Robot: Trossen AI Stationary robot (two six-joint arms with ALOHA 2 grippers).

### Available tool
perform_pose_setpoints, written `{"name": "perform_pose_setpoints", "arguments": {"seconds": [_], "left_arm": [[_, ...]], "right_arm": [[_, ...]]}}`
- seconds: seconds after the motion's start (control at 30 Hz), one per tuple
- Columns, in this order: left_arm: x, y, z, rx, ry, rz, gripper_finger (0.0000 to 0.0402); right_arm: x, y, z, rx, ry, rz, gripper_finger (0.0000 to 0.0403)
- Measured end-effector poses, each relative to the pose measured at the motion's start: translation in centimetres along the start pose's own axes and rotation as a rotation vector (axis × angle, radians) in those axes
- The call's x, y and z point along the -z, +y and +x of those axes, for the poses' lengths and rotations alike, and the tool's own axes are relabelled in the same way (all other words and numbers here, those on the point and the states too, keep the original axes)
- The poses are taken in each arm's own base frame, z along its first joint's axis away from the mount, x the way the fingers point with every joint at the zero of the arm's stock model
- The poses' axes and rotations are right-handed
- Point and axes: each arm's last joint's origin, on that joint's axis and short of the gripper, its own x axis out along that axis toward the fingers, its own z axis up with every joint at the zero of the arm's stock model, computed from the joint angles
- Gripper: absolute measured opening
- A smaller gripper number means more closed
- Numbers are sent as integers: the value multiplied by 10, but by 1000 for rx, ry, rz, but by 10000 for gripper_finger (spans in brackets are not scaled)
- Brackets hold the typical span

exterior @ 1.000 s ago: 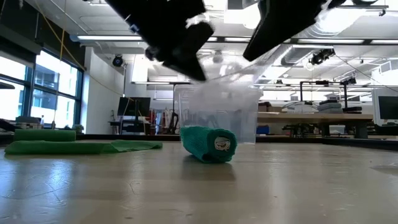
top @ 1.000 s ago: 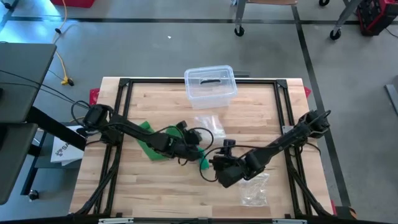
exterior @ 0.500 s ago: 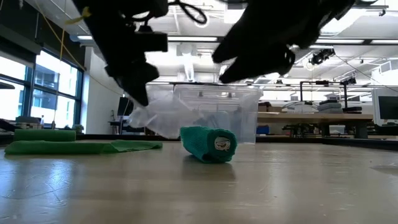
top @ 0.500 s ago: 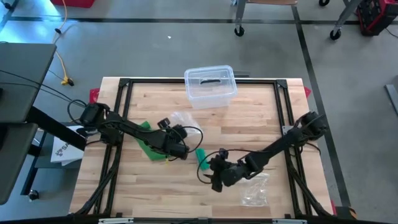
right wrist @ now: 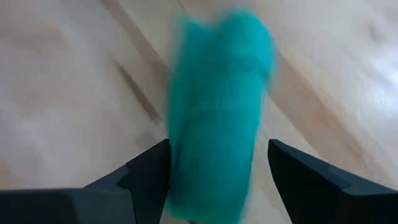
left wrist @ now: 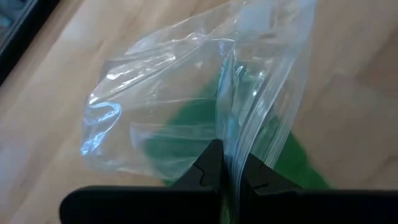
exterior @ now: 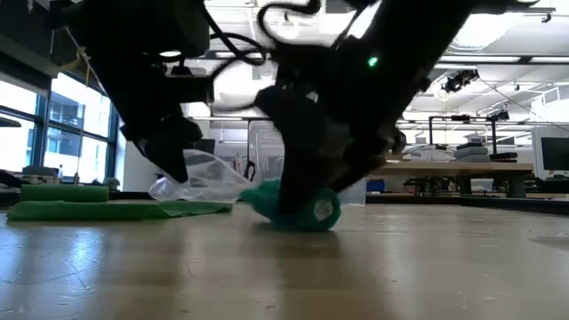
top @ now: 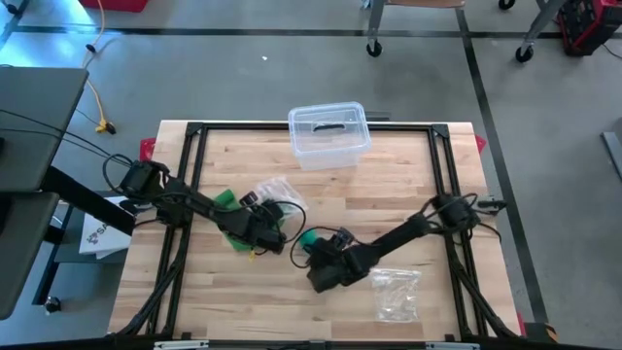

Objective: Roll bandage
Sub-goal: Put the rolled blue bandage into the transparent zip bag

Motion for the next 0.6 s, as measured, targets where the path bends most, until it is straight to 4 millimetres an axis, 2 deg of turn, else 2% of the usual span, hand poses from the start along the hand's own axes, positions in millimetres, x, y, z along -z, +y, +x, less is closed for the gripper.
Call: {"name": "perform_pose_setpoints", "arguments": {"seconds": [0.13,0.2,0.3,0.47,0.5,0.6], "left_arm": [[0,-3,1,22,-19,-16,0],[0,-4,0,32,-30,-18,0],[-1,-6,-1,47,-44,-15,0],[-3,-9,-2,69,-68,-23,0],[-4,-11,-2,79,-78,-25,0],[-8,-14,-3,111,-110,-46,0]], "right_arm": [[-3,6,4,51,47,-6,251],[-4,8,3,53,37,-38,236],[-6,8,0,52,30,-70,183],[-2,11,-8,75,-14,-118,41],[1,12,-12,84,-17,-130,28],[10,10,-34,120,-24,-115,32]]}}
